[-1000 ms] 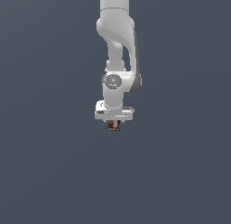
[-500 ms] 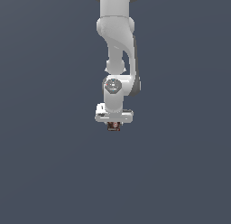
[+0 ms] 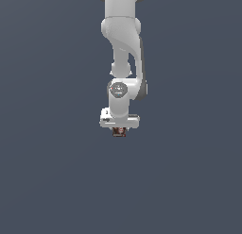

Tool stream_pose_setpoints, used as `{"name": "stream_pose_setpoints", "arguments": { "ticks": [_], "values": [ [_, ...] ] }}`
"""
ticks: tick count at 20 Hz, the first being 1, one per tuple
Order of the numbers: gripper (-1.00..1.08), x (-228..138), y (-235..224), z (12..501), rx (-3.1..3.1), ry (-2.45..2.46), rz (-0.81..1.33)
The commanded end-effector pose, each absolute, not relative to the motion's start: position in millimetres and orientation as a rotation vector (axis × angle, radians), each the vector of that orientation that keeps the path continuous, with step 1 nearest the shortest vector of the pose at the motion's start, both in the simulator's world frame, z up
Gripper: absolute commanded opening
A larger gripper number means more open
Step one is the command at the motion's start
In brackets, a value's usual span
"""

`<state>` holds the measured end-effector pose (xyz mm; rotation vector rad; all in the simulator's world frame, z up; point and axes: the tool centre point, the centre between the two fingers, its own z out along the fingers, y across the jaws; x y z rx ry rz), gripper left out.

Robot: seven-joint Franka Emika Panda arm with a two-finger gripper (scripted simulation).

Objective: Pick up the object and move it to a goal position.

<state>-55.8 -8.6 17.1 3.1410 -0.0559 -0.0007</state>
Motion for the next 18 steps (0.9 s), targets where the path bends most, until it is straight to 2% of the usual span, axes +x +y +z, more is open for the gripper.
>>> {"name": "stream_pose_setpoints", "arguments": {
  "ticks": [1,9,18],
  "values": [
    [-1.00,-55.2,-6.0,19.3,3.141,-0.056,0.000],
    [-1.00,-47.2,31.4,51.7,3.141,-0.056,0.000],
    [-1.00,-29.7,108.5,119.2,3.140,-0.056,0.000]
  ]
}}
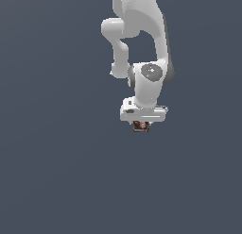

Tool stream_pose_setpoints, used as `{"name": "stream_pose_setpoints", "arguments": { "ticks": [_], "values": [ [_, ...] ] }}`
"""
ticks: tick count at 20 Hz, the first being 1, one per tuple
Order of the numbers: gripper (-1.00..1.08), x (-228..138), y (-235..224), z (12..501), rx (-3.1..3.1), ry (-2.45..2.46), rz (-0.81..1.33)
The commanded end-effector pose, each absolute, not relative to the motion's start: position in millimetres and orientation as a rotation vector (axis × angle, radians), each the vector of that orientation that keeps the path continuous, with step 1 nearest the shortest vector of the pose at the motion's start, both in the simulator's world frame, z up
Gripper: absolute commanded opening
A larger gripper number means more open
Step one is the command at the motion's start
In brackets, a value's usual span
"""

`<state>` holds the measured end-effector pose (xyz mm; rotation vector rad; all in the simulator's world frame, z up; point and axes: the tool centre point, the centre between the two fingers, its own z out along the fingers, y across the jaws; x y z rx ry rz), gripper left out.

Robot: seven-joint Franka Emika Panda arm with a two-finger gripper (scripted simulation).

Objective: Pick up the object and move it to a goal position.

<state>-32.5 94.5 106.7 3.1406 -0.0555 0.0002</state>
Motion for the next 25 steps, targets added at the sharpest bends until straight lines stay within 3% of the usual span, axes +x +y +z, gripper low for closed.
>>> {"name": "stream_pose_setpoints", "arguments": {
  "ticks": [1,13,25],
  "values": [
    [-1.00,-27.4,117.8,127.3,3.140,-0.056,0.000],
    [-1.00,-2.7,208.0,205.3,3.140,-0.056,0.000],
    [-1.00,6.2,230.7,224.8,3.141,-0.057,0.000]
  ]
}}
